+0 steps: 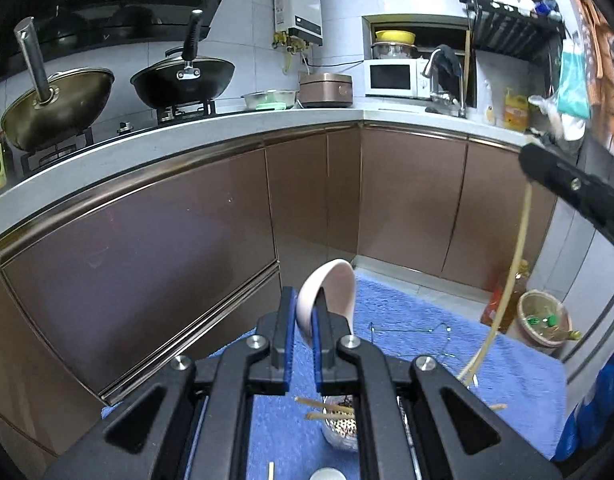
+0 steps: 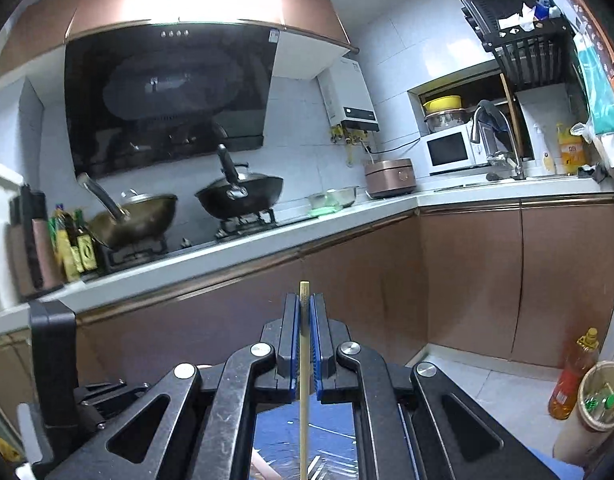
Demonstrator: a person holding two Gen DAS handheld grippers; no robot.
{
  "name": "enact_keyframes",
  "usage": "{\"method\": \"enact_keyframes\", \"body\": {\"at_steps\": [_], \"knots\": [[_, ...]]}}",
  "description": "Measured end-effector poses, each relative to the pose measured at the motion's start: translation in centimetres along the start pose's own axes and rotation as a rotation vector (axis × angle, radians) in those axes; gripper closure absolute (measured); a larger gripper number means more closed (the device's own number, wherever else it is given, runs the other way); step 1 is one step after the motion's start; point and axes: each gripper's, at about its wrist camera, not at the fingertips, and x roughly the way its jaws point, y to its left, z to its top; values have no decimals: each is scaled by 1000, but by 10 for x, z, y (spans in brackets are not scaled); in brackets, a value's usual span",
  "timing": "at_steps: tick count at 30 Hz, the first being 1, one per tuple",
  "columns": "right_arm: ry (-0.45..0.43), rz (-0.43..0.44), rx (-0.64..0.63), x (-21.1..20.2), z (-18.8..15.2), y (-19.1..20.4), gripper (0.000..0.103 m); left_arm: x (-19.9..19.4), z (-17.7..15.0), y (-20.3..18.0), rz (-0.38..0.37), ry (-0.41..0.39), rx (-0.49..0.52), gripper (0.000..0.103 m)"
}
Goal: Organize utensils
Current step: 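Open both tools to drop the pink spoon and chopstick into the cup, then move both open tools back toward the white spoon and a chopstick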
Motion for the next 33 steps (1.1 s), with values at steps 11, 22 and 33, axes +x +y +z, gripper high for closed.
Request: {"method": "enact_keyframes", "body": {"at_steps": [11, 22, 33], "knots": [[89, -39, -8, 19, -62, -17, 95, 36, -39, -20, 6, 28, 33, 92], [65, -45, 32, -38, -47, -17, 77, -5, -35, 1, -54, 3, -58, 70], [50, -59, 68, -132, -30, -8, 72, -109, -37, 12, -99, -84, -61, 69]]}}
